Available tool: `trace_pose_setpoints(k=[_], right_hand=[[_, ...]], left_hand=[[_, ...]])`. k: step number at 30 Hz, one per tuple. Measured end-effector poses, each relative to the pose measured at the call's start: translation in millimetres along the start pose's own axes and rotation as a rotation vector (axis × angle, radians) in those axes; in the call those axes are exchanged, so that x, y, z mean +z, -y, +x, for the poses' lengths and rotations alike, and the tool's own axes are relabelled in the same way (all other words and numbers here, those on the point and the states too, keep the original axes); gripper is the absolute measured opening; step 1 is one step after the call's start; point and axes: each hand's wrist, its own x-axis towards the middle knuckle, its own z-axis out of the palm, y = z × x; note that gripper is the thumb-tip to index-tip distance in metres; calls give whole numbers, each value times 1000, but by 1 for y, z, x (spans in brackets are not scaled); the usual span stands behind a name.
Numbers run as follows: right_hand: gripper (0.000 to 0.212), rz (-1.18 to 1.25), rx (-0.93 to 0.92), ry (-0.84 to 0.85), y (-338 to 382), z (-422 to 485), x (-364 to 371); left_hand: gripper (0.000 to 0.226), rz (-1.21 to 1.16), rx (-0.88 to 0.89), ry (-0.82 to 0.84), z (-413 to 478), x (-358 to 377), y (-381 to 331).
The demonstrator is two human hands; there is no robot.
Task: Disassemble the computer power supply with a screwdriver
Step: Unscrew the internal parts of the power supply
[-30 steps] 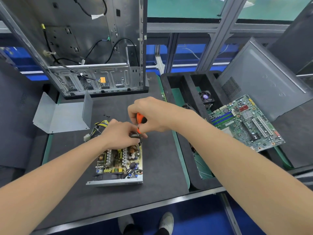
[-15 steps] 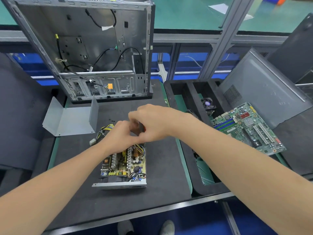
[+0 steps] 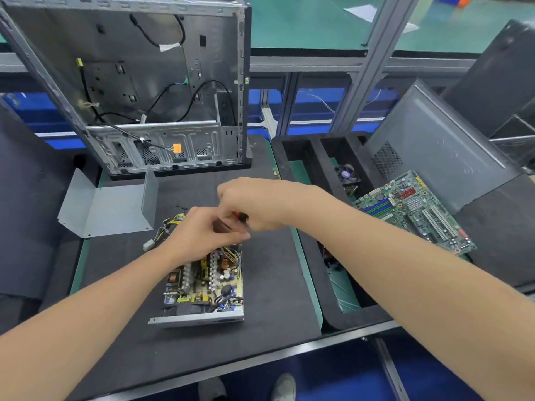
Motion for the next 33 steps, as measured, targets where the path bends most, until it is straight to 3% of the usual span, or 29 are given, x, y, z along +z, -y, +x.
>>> trace_pose_setpoints(k=[7, 11, 14, 17, 20, 23, 26, 29, 33], right_hand=[[16, 81, 11, -110, 0, -1, 9], [35, -108, 436, -326, 21, 6, 18], [33, 34, 567, -258, 25, 17, 20], [23, 161, 472, -146, 16, 19, 13], [20, 127, 245, -21, 7, 13, 5], [22, 44, 2, 19, -3, 11, 3], [17, 26, -57, 24, -4, 12, 5], [16, 19, 51, -74, 7, 9, 9], [44, -130, 510, -347, 31, 10, 23]], left_hand=[[23, 45, -14, -42, 3, 1, 5], [22, 51, -47, -17, 3, 2, 6], [20, 49, -42, -33, -1, 3, 1], [15, 43, -30, -7, -3, 4, -1], [22, 76, -65, -16, -3, 3, -2], [20, 87, -86, -13, -4, 5, -2], [28, 103, -66, -18, -6, 6, -2], [34, 125, -61, -30, -6, 5, -1], [39, 98, -50, -34, -6, 5, -3]])
